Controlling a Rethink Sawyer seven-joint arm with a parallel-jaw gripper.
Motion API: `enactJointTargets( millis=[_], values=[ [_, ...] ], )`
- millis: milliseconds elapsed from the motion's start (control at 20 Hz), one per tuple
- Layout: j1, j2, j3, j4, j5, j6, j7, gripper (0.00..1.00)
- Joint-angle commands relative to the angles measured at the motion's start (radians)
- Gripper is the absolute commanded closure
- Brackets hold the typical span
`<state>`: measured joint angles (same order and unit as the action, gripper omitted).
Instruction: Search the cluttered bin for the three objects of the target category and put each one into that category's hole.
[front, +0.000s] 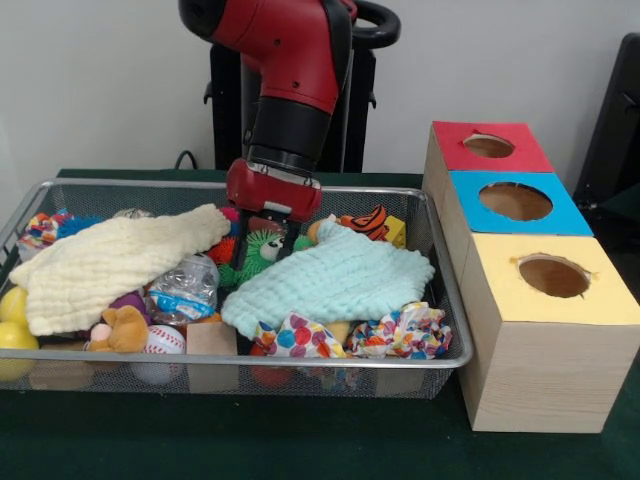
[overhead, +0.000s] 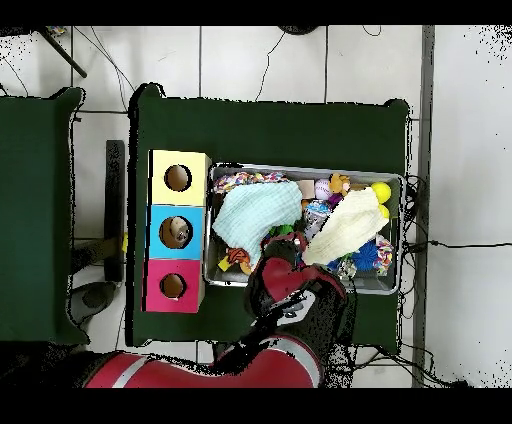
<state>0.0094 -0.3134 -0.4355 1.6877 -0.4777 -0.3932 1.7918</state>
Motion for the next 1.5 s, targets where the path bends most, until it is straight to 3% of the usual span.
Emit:
enactJointTargets(
  millis=[50,550,900,1500],
  values=[
    [-0.036,0.005,0.171,-0.137,-0.137,0.123,0.012,0.00],
    [-0.073,0.034,0.171,-0.156,-0.179,0.085,0.059,0.00],
    [-0.141,-0.033,0.180,-0.160,-0.182,0.207,0.049,0.00],
    [-0.066,0.033,0.060,-0.193,-0.072,0.137,0.076,0.00]
  ],
)
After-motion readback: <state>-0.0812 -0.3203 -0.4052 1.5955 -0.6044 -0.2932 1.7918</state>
